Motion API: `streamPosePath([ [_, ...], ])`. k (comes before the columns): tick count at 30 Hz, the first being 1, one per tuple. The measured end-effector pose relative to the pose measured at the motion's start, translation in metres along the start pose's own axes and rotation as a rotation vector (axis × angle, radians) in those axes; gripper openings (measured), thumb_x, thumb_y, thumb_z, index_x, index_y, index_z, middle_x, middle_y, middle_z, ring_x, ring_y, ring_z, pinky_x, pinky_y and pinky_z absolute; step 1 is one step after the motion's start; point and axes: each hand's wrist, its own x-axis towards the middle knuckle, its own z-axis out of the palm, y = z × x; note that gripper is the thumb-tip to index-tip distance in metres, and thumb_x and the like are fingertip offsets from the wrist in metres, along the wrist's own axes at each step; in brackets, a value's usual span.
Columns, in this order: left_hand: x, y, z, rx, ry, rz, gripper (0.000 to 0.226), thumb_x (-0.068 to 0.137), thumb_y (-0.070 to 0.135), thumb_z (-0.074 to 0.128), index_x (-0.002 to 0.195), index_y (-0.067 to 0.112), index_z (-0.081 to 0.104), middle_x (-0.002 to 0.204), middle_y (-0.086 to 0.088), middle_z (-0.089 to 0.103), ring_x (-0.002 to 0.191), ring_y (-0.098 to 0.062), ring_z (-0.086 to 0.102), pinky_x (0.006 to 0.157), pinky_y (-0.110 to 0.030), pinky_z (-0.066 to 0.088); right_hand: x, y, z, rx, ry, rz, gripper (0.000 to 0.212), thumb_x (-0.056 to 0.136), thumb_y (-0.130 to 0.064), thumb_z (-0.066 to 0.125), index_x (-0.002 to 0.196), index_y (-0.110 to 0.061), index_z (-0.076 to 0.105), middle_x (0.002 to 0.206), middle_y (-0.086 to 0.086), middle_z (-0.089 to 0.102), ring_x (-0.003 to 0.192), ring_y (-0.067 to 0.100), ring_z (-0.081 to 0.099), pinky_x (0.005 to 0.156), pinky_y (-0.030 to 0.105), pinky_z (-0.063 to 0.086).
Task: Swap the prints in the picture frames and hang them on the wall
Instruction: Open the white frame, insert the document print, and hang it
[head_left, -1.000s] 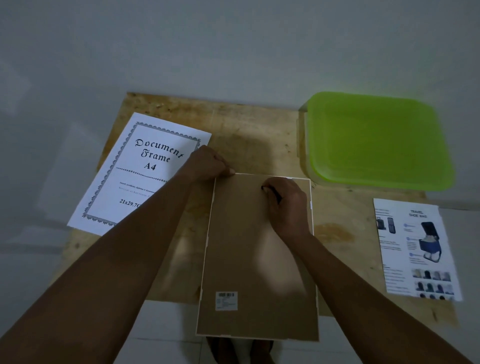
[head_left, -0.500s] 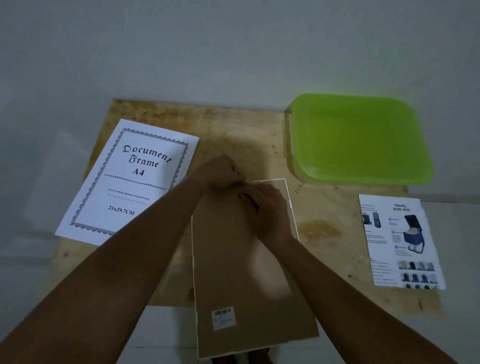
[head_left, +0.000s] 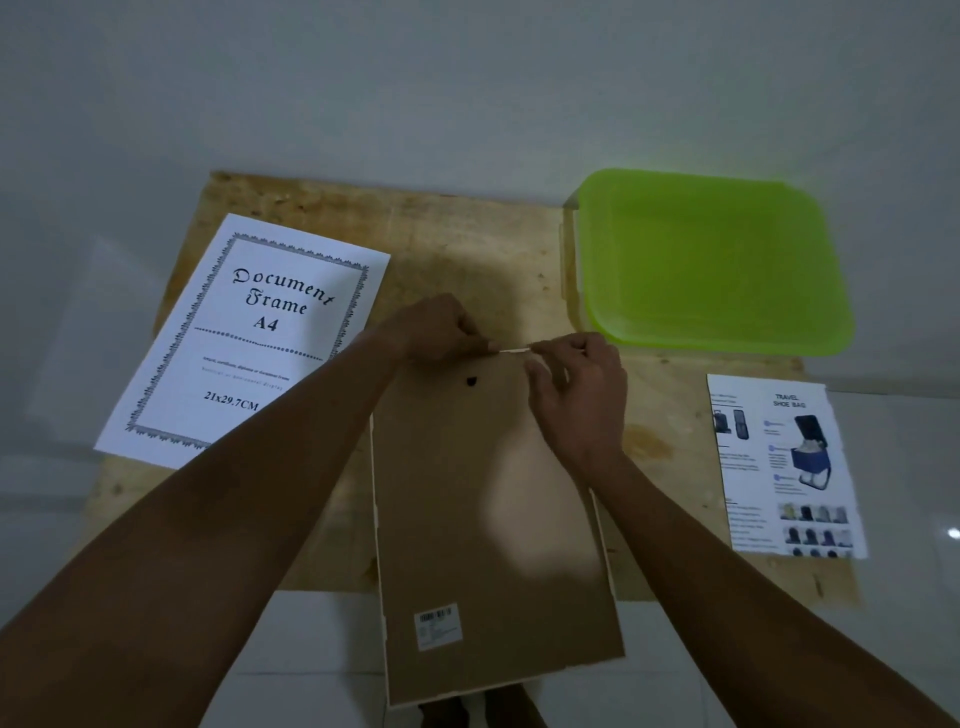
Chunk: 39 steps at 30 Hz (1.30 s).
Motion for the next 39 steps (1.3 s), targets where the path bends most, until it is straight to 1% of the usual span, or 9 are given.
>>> streamPosePath([
  [3, 0.003, 0.000, 0.000, -0.009, -0.041, 0.020, 0.058, 0.092, 0.042, 0.066, 0.037, 0.028, 0.054, 0.038, 0.011, 0.038, 0.039, -0.006, 0.034, 0.056, -0.027, 0.028, -0.008, -0.008, -0.001, 0.015, -0.054, -0.095, 0.021, 0.086, -0.031, 0.067, 0.105, -0.029, 0.077, 0.099, -0.003, 0.062, 0.093, 0.025, 0.057, 0.076, 0.043, 0.047],
  [10, 0.009, -0.002, 0.002, 0.005, -0.083, 0.050, 0.058, 0.090, 0.037, 0.070, 0.041, 0.017, 0.045, 0.045, 0.006, 0.035, 0.044, -0.007, 0.030, 0.057, -0.029, 0.028, -0.017, -0.031, 0.006, 0.100, -0.218, -0.117, 0.022, 0.080, -0.045, 0.069, 0.095, -0.032, 0.077, 0.089, -0.008, 0.071, 0.081, 0.016, 0.065, 0.068, 0.041, 0.052],
  [15, 0.002, -0.012, 0.000, -0.087, -0.009, 0.024, 0.064, 0.091, 0.031, 0.070, 0.037, 0.020, 0.038, 0.036, 0.011, 0.033, 0.036, -0.004, 0.032, 0.052, -0.024, 0.026, -0.020, -0.037, 0.007, 0.067, -0.212, -0.015, 0.014, 0.081, -0.043, 0.070, 0.083, -0.030, 0.075, 0.081, -0.007, 0.070, 0.074, 0.015, 0.067, 0.072, 0.044, 0.053],
  [19, -0.003, -0.022, 0.000, -0.205, 0.109, -0.053, 0.057, 0.091, 0.032, 0.070, 0.048, 0.018, 0.035, 0.045, 0.006, 0.033, 0.043, -0.007, 0.032, 0.048, -0.022, 0.025, -0.020, -0.041, 0.007, 0.005, -0.181, 0.035, 0.018, 0.081, -0.046, 0.067, 0.083, -0.029, 0.072, 0.084, -0.007, 0.069, 0.079, 0.016, 0.067, 0.075, 0.043, 0.052],
  [22, -0.008, -0.028, 0.007, -0.307, 0.185, -0.124, 0.047, 0.092, 0.032, 0.069, 0.056, 0.009, 0.048, 0.056, -0.007, 0.044, 0.056, -0.019, 0.044, 0.058, -0.027, 0.033, -0.016, -0.041, 0.007, -0.017, -0.180, 0.073, 0.014, 0.082, -0.041, 0.069, 0.087, -0.028, 0.073, 0.086, -0.005, 0.069, 0.081, 0.020, 0.067, 0.075, 0.042, 0.051],
  [25, -0.019, -0.029, 0.014, -0.395, 0.229, -0.161, 0.045, 0.092, 0.031, 0.069, 0.070, -0.008, 0.067, 0.066, -0.015, 0.065, 0.063, -0.029, 0.063, 0.067, -0.035, 0.051, -0.016, -0.045, 0.006, 0.010, -0.224, 0.104, 0.010, 0.082, -0.035, 0.071, 0.086, -0.026, 0.073, 0.085, -0.004, 0.070, 0.081, 0.022, 0.066, 0.074, 0.037, 0.051],
  [29, -0.031, -0.026, 0.012, -0.373, 0.239, -0.142, 0.037, 0.092, 0.027, 0.069, 0.079, -0.008, 0.073, 0.069, -0.015, 0.073, 0.069, -0.031, 0.073, 0.077, -0.043, 0.060, -0.018, -0.056, 0.007, 0.037, -0.262, 0.125, 0.005, 0.079, -0.030, 0.071, 0.081, -0.025, 0.070, 0.079, -0.004, 0.069, 0.080, 0.024, 0.066, 0.072, 0.037, 0.050],
  [34, -0.038, -0.030, -0.002, -0.312, 0.147, -0.141, 0.030, 0.090, 0.022, 0.069, 0.078, -0.004, 0.075, 0.068, -0.011, 0.074, 0.065, -0.023, 0.074, 0.076, -0.035, 0.061, -0.028, -0.073, 0.011, 0.013, -0.334, 0.173, 0.017, 0.078, -0.043, 0.064, 0.072, -0.028, 0.059, 0.068, -0.010, 0.056, 0.079, 0.023, 0.063, 0.076, 0.039, 0.049],
  [39, -0.043, -0.043, -0.008, -0.300, 0.101, -0.071, 0.017, 0.083, 0.011, 0.070, 0.072, -0.001, 0.076, 0.064, -0.010, 0.073, 0.061, -0.018, 0.073, 0.060, -0.026, 0.057, -0.041, -0.098, 0.031, -0.140, -0.245, 0.220, 0.036, 0.082, -0.051, 0.057, 0.067, -0.019, 0.050, 0.074, 0.000, 0.057, 0.075, 0.030, 0.059, 0.069, 0.038, 0.048],
])
